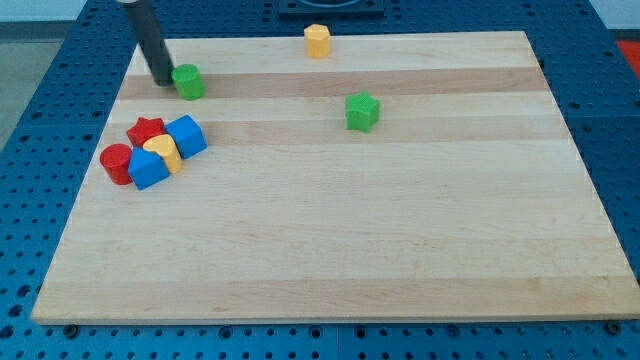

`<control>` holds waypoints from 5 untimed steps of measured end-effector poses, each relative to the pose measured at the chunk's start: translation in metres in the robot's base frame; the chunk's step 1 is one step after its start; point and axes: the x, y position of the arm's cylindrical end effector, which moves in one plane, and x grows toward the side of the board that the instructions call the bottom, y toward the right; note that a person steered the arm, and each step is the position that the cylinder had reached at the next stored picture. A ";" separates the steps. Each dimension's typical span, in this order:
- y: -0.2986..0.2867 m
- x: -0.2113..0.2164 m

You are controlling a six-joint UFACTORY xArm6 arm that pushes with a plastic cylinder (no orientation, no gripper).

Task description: Move the green circle to the left of the green star

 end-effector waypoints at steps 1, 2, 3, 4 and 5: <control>0.022 0.019; 0.048 0.024; 0.082 0.024; 0.107 0.024; 0.125 0.024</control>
